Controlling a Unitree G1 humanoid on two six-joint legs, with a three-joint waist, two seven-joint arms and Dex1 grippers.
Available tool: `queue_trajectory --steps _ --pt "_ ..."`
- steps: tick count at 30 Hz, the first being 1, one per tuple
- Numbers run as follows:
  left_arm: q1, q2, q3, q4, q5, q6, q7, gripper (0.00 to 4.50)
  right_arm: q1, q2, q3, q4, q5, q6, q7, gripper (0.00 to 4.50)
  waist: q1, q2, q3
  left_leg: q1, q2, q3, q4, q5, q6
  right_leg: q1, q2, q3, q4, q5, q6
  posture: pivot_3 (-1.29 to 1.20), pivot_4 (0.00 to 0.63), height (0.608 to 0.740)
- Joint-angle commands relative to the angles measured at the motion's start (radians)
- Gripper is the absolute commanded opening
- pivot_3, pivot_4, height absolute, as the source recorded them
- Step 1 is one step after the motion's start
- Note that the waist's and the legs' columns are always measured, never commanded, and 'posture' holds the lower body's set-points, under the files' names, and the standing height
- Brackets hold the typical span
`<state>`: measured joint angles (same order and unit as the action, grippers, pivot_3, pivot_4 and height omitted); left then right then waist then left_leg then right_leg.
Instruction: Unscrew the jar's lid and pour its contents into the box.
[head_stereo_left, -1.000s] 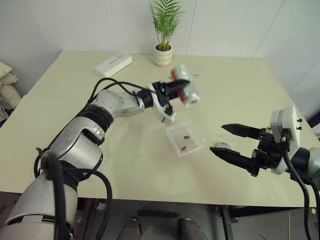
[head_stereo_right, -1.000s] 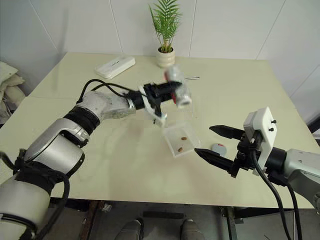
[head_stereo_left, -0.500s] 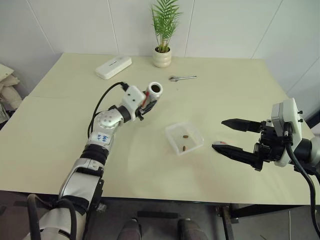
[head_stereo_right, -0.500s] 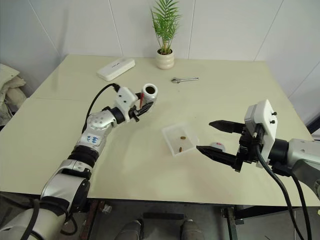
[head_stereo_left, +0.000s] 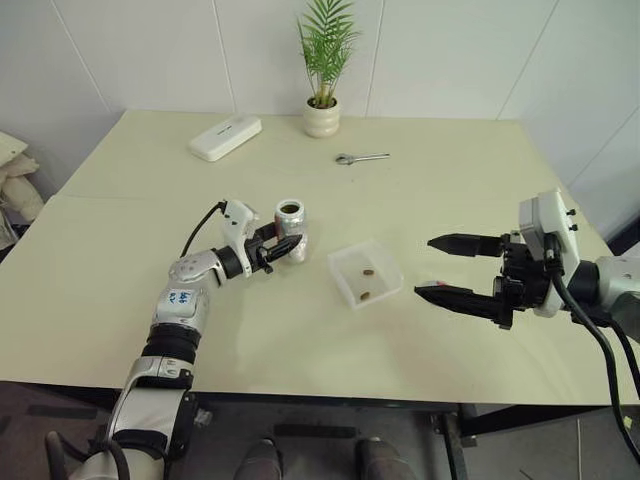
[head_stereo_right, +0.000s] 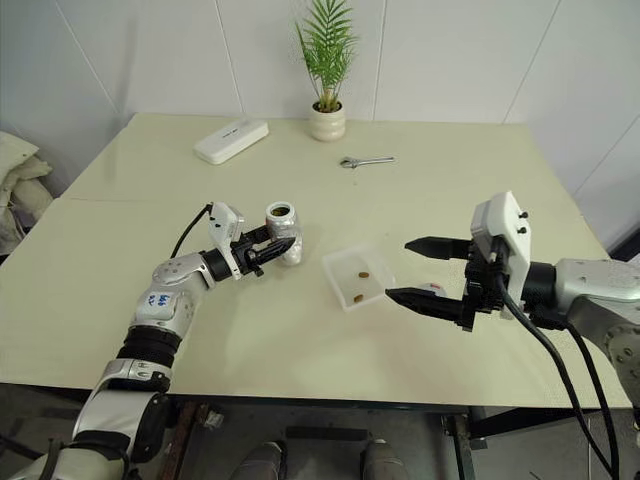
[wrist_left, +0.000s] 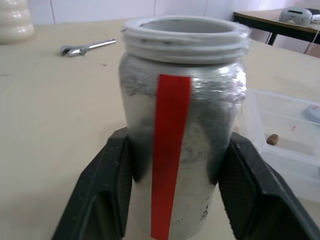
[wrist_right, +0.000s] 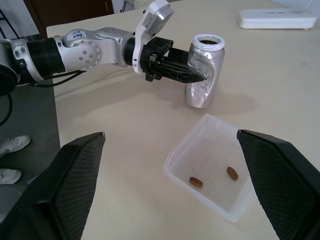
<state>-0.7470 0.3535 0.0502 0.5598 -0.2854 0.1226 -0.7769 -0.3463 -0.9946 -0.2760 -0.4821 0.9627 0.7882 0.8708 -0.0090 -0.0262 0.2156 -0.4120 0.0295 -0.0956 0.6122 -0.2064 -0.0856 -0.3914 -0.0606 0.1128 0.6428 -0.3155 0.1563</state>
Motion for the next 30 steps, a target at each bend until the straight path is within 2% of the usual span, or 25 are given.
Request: queue_trajectory --steps 1,4,11,17,22,30 --pt "0.007 0.029 0.007 -0.064 0.008 -0.010 -0.016 3.49 -0.005 0.004 -0.006 -0.010 -0.006 -0.017 0.020 4.50 -0.001 0.000 0.000 0.000 0.000 0.000 0.000 0.000 0.000 0.000 0.000 0.000 0.000 0.000 0.000 0.00 0.150 0.740" --pt "0.025 0.047 0.001 -0.094 0.006 0.007 -0.042 4.46 0.006 0.004 -0.018 -0.018 -0.002 -0.016 0.025 4.50 -0.002 0.000 0.000 0.000 0.000 0.000 -0.001 0.000 0.000 0.000 0.000 0.000 -0.001 0.000 0.000 0.00 0.150 0.740" --pt "0.050 0.111 -0.009 -0.163 -0.001 0.054 -0.125 4.46 0.018 -0.004 -0.033 -0.016 -0.015 -0.026 0.049 4.50 -0.011 0.000 0.000 0.000 0.000 0.000 -0.001 0.000 0.000 0.000 0.000 0.000 -0.001 0.000 -0.001 0.00 0.150 0.740" --pt "0.105 0.220 -0.006 -0.263 -0.036 0.145 -0.250 4.46 0.044 -0.021 -0.064 -0.023 -0.017 -0.025 0.073 4.50 -0.023 0.000 0.000 0.000 0.001 0.000 -0.003 0.000 0.000 0.000 0.000 0.000 -0.002 -0.001 -0.001 0.00 0.150 0.740" --pt "0.118 0.290 0.014 -0.263 -0.049 0.177 -0.321 4.46 0.069 -0.040 -0.092 -0.026 -0.016 -0.019 0.100 4.50 -0.021 0.000 0.000 0.000 0.001 0.000 -0.004 0.000 0.000 -0.001 0.000 0.000 -0.003 -0.001 -0.002 0.00 0.150 0.740" --pt "0.126 0.402 0.099 -0.165 -0.088 0.042 -0.485 4.46 0.162 -0.109 -0.165 -0.015 -0.053 -0.038 0.204 4.50 -0.021 0.000 0.000 0.001 0.001 0.001 -0.008 0.000 0.000 -0.001 -0.001 0.000 -0.007 -0.002 -0.004 0.00 0.150 0.740"
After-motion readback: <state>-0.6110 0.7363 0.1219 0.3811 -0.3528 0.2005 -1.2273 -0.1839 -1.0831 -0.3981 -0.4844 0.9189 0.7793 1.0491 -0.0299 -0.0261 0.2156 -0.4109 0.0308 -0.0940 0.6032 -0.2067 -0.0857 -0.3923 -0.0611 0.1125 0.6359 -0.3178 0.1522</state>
